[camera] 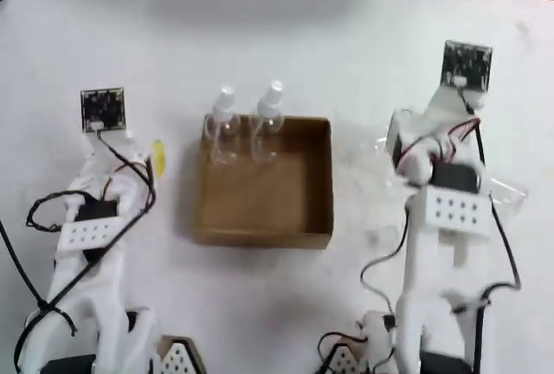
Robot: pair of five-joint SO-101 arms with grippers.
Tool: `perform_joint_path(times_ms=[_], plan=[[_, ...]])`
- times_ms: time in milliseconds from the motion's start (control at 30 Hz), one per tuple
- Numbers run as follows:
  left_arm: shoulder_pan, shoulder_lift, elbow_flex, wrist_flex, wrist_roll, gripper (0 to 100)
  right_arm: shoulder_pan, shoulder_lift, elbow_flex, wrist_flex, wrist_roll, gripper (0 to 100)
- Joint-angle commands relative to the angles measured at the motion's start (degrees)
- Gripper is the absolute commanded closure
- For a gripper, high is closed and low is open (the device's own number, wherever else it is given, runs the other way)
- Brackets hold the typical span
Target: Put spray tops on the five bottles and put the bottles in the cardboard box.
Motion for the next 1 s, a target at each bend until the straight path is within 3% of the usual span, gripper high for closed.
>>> perform_joint_path(times_ms=[0, 300, 433, 967], plan=[[-0.66, -0.40, -3.08, -0.62, -0.62, 79, -0.40, 4.97, -10.29, 3.91, -0.62, 81.4], [-0.57, -0.40, -3.08, -0.79, -0.62, 79, -2.77, 10.07, -13.63, 4.62, -0.53, 81.5], [-0.57, -0.40, -3.08, -0.79, -0.62, 79, -4.44, 10.15, -13.45, 3.91, 3.34, 81.5], [-0.66, -0.40, -3.08, -0.62, -0.62, 79, -2.95, 15.69, -13.89, 2.15, 4.13, 81.5]])
